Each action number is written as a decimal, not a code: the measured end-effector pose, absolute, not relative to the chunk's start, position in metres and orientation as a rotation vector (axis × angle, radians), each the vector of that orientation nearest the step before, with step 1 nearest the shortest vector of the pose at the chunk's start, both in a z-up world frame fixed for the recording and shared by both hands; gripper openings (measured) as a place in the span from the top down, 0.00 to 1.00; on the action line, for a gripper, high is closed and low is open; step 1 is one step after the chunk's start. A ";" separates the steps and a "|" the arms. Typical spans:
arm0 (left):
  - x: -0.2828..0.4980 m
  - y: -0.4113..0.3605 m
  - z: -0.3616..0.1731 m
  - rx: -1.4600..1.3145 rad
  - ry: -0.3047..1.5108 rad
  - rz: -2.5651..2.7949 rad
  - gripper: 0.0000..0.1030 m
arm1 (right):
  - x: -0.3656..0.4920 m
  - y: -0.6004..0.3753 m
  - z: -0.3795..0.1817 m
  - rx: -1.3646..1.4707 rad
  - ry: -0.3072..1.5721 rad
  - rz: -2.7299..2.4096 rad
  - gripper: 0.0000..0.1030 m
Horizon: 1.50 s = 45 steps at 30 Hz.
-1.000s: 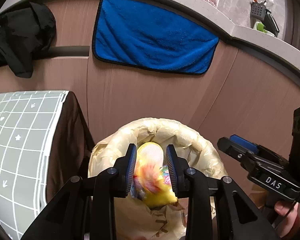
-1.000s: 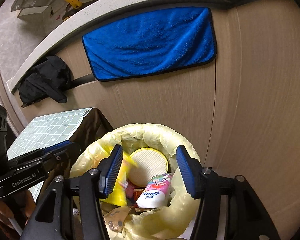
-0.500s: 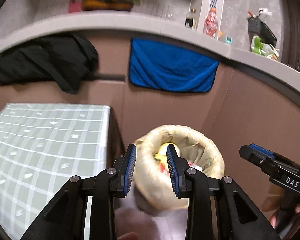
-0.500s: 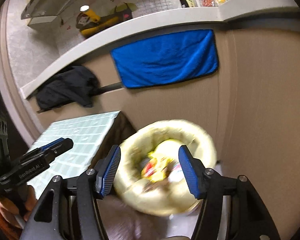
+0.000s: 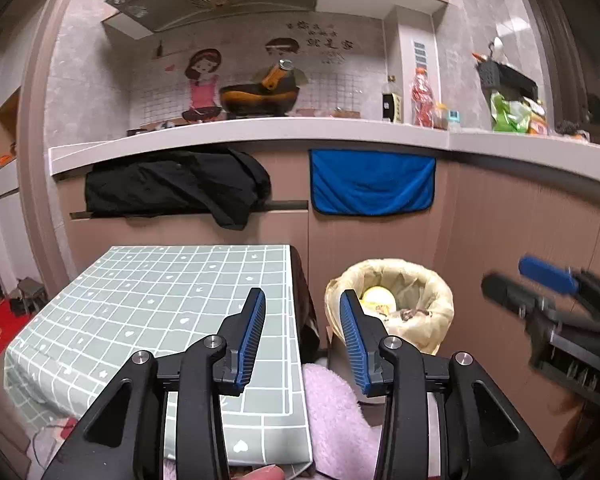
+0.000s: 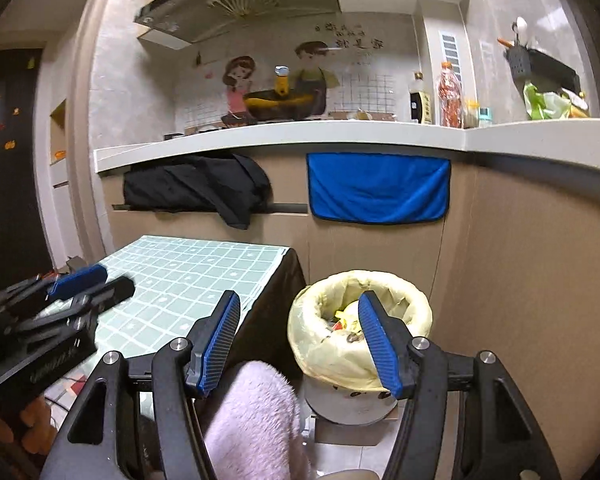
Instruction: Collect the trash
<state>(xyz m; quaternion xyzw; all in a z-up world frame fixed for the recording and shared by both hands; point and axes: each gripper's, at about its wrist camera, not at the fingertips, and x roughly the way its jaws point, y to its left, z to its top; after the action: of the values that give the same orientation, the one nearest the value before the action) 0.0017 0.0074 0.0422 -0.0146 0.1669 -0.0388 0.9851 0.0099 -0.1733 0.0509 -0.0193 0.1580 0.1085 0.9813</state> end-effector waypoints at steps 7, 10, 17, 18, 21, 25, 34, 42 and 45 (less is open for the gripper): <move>-0.013 0.005 0.039 -0.015 0.393 -0.061 0.61 | -0.011 -0.168 0.039 -0.047 0.353 0.200 0.43; -0.019 0.008 0.042 -0.025 0.374 -0.045 0.61 | -0.017 -0.170 0.038 -0.039 0.354 0.184 0.43; -0.028 0.009 0.047 -0.027 0.339 -0.024 0.61 | -0.024 -0.175 0.042 -0.009 0.328 0.185 0.43; -0.028 0.008 0.047 -0.026 0.337 -0.025 0.61 | -0.024 -0.174 0.042 -0.010 0.328 0.186 0.43; -0.027 0.007 0.048 -0.025 0.337 -0.027 0.61 | -0.023 -0.174 0.041 -0.005 0.332 0.193 0.43; -0.026 0.004 0.048 -0.025 0.340 -0.031 0.61 | -0.022 -0.174 0.041 -0.006 0.335 0.194 0.43; -0.025 0.001 0.047 -0.016 0.345 -0.048 0.61 | -0.021 -0.176 0.039 -0.003 0.337 0.192 0.43; -0.024 0.001 0.046 -0.014 0.347 -0.051 0.61 | -0.021 -0.178 0.037 -0.001 0.339 0.188 0.43; -0.025 0.000 0.046 -0.010 0.348 -0.054 0.61 | -0.021 -0.178 0.038 -0.002 0.339 0.189 0.43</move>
<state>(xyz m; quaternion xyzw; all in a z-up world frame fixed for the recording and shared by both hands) -0.0250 0.0001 0.0462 -0.0049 0.1730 -0.0269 0.9845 -0.0209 -0.1780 0.0378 -0.0009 0.1685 0.0941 0.9812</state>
